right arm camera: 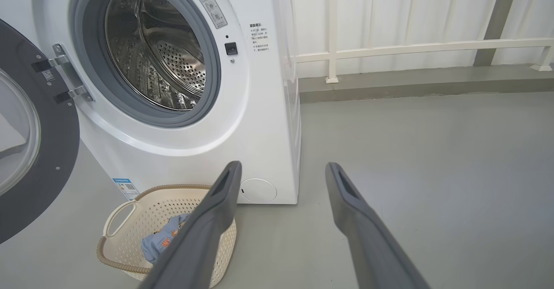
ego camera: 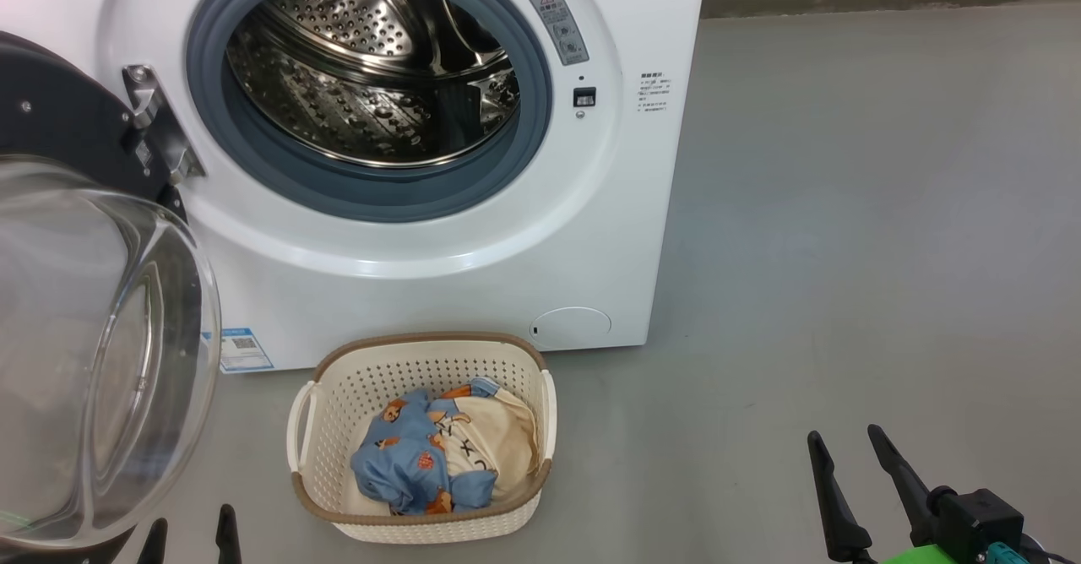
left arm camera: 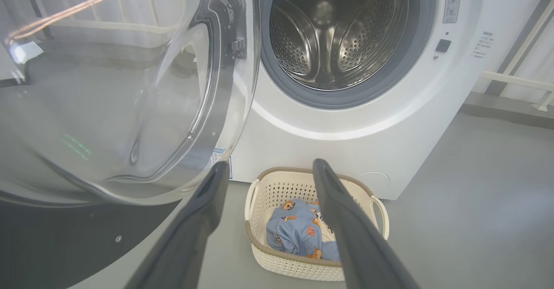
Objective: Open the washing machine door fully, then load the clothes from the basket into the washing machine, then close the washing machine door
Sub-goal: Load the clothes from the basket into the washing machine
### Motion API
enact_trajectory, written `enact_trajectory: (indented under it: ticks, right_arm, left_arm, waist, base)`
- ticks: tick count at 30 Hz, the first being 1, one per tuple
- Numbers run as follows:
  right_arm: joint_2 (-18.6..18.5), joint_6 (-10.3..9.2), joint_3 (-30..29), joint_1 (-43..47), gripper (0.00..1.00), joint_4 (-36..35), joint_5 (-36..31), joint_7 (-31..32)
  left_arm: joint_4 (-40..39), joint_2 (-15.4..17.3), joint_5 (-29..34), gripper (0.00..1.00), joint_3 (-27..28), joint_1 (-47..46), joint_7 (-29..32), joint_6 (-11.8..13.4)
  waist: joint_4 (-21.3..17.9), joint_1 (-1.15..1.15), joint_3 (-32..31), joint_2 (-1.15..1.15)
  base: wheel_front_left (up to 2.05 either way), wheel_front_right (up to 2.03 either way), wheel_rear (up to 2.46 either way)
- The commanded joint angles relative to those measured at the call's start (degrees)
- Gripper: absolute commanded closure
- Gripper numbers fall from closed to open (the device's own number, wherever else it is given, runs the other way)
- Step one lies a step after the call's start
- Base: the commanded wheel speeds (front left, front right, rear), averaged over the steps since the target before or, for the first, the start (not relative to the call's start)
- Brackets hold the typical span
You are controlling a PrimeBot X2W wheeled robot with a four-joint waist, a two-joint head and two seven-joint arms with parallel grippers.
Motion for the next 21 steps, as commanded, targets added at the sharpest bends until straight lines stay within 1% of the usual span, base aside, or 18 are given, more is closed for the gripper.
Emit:
enact_trajectory:
  ticks: [1, 8, 12, 16, 21]
  right_arm:
    - [-0.53, 0.36, 1.49, -2.12, 0.0, -1.29, -0.01, -0.28]
    - [-0.52, 0.36, 1.49, -2.24, 0.0, -1.24, -0.05, -0.28]
    - [-0.51, 0.36, 1.49, -2.31, 0.0, -1.19, -0.03, -0.28]
    - [-0.51, 0.36, 1.43, -2.38, 0.0, -1.17, -0.06, -0.28]
    - [-0.51, 0.36, 1.43, -2.39, 0.0, -1.18, 0.0, -0.28]
  left_arm:
    - [-1.0, 1.2, 0.61, 0.0, 1.75, -1.97, -0.78, -0.08]
    - [-0.83, 1.32, 0.61, 0.0, 1.61, -2.05, -0.78, -0.09]
    - [-0.53, 1.51, 0.24, 0.0, 1.28, -2.08, -0.78, -0.09]
    - [-0.35, 1.64, 0.12, 0.0, 1.16, -2.19, -0.78, -0.09]
    - [-0.4, 1.62, 0.14, 0.0, 1.36, -2.31, -0.78, -0.09]
  waist:
    - [0.0, 0.0, 0.05, 0.0]
    - [0.01, 0.0, 0.38, 0.0]
    - [-0.02, 0.0, 0.51, 0.0]
    - [-0.03, 0.0, 0.66, 0.0]
    - [-0.01, 0.0, 0.8, 0.0]
  base:
    - [0.0, 0.0, 0.0]
    - [0.05, -0.05, 0.0]
    - [0.51, -0.51, 0.0]
    - [1.05, -1.05, 0.0]
    - [1.67, -1.67, 0.0]
